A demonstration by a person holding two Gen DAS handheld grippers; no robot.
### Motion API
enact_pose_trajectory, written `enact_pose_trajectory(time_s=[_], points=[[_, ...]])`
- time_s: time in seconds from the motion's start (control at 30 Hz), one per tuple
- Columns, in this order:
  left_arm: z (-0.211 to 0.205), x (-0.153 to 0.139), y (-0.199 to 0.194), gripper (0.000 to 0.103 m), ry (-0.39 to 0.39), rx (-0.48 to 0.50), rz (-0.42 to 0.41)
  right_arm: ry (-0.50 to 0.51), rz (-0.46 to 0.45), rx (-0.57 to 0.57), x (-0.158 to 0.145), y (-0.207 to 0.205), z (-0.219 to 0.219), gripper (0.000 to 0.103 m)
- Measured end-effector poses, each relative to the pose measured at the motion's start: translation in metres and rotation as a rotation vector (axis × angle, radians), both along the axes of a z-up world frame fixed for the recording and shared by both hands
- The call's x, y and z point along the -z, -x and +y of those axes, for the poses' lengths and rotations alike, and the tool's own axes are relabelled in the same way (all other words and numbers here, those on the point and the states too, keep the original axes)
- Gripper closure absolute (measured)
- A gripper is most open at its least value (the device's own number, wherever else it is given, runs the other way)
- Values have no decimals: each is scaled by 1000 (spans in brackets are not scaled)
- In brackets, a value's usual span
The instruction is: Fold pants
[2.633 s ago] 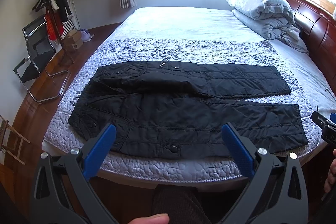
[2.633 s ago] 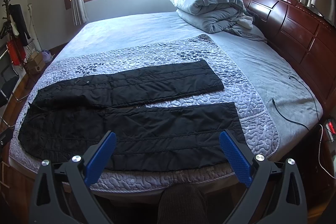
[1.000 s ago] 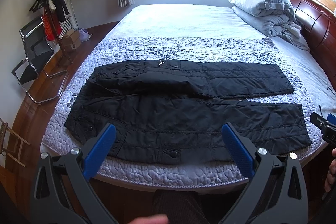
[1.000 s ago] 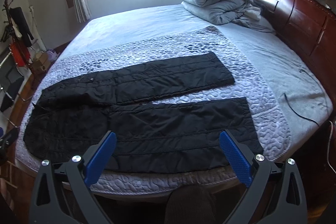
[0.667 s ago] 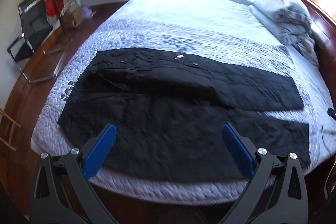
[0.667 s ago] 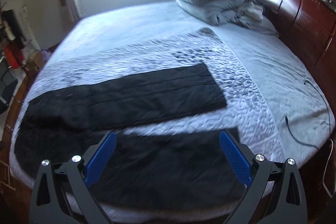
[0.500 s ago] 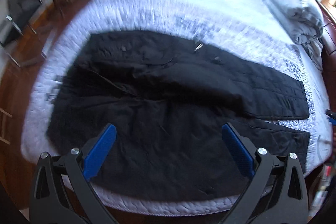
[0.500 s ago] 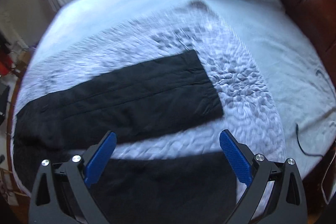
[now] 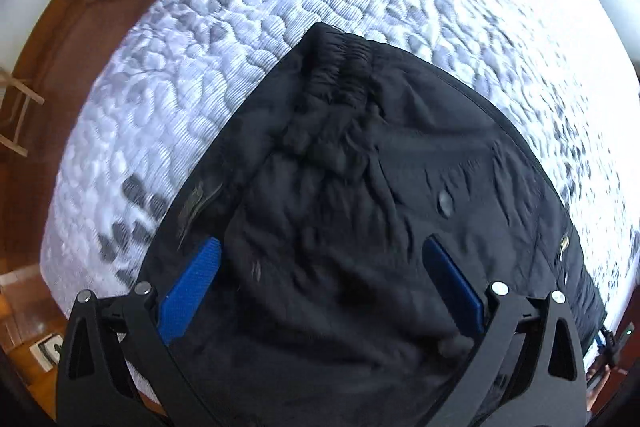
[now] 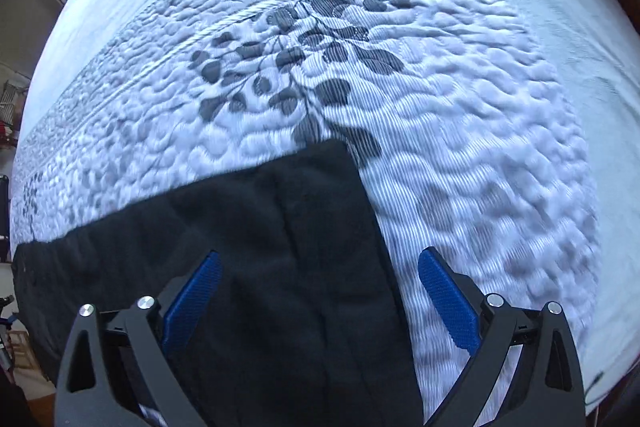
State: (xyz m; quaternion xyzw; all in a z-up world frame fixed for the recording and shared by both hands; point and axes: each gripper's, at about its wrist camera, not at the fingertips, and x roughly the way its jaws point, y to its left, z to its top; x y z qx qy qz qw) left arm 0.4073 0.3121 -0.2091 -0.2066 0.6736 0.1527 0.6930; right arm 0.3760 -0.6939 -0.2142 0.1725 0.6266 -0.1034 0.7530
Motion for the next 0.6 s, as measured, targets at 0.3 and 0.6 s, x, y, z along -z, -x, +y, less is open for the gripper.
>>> enact_pose_trajectory(time_s=[0.3,0.6], points=[[-40,25,-44,3,-56,129,122,86,-10,-53,7,-14,10,9],[-111,-6,-32,60,-161,215,100,194,-62,-125,-26,-3,45,87]])
